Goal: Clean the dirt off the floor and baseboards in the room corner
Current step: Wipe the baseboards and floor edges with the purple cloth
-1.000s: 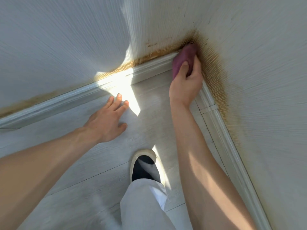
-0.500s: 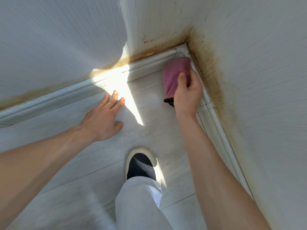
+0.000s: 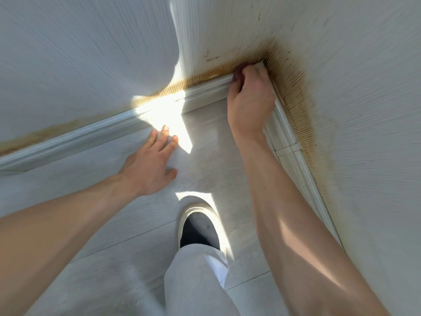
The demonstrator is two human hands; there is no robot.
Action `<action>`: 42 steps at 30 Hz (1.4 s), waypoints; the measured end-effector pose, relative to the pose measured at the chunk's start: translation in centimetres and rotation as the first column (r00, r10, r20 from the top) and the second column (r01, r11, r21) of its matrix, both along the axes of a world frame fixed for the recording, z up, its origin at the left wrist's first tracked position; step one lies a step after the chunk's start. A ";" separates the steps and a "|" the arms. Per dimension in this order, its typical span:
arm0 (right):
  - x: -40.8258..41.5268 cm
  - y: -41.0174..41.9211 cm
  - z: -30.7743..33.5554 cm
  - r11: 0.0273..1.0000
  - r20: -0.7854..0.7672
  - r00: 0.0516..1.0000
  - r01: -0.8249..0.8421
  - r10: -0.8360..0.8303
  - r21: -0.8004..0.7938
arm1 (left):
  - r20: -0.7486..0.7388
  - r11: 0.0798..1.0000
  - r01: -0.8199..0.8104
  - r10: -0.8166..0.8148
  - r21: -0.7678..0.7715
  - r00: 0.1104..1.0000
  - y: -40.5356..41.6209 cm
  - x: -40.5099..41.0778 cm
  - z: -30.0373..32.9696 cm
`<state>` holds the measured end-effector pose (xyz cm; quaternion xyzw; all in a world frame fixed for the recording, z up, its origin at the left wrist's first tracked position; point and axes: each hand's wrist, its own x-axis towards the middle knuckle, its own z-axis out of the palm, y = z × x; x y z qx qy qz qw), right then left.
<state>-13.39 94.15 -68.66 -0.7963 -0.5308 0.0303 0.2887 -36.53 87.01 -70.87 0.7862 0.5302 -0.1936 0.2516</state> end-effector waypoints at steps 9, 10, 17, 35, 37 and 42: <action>3.2 0.4 1.1 0.972 0.233 0.953 -0.154 0.193 -0.175 | 0.011 0.999 0.017 -0.018 0.027 1.000 0.0 -0.5 -0.5; 1.9 0.3 0.8 0.977 0.220 0.959 -0.145 0.178 -0.159 | 0.014 0.999 0.018 -0.018 0.029 1.000 0.1 -0.4 -0.6; -3.3 -1.6 1.8 0.731 0.029 0.737 -0.663 0.675 -0.163 | 0.012 0.999 0.027 -0.027 0.020 1.000 0.2 -0.5 -0.5; 3.9 -1.5 4.6 0.955 0.403 0.867 -0.286 0.293 -0.080 | -0.058 1.000 0.018 -0.017 0.020 0.998 -0.6 -0.5 0.1; 5.6 -0.2 3.7 0.961 0.505 0.824 -0.272 0.259 -0.049 | -0.056 0.999 0.024 -0.022 0.034 0.998 -0.7 -0.5 -0.1; 5.5 -3.0 -2.1 0.835 0.454 0.714 -0.357 0.533 -0.420 | -0.050 0.999 0.042 -0.041 0.028 0.998 -0.3 -0.8 -0.3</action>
